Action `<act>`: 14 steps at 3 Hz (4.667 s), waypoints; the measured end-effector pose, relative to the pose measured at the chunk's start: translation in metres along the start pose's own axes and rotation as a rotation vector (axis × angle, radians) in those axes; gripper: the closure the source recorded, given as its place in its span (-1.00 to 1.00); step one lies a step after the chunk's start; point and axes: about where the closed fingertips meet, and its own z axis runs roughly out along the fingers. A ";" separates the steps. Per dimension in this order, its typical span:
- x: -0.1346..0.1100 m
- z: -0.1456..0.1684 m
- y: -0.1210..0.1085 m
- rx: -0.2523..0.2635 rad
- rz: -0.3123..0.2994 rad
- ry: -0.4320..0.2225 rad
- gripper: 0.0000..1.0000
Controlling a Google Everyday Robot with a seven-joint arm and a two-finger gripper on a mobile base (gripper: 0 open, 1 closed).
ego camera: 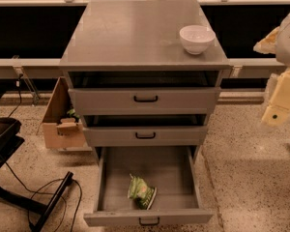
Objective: Pick green jalapeno chip bag from bottom drawer and place on counter
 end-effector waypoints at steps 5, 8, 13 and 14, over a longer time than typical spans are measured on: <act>-0.014 0.267 0.043 -0.025 0.021 0.092 -1.00; -0.025 0.438 0.058 -0.119 0.041 0.045 -1.00; -0.106 0.767 0.088 -0.309 0.113 -0.275 -1.00; -0.124 0.824 0.132 -0.426 0.161 -0.319 -0.95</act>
Offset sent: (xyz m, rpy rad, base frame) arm 0.0068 0.0111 -0.0725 0.0075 0.0162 -0.0678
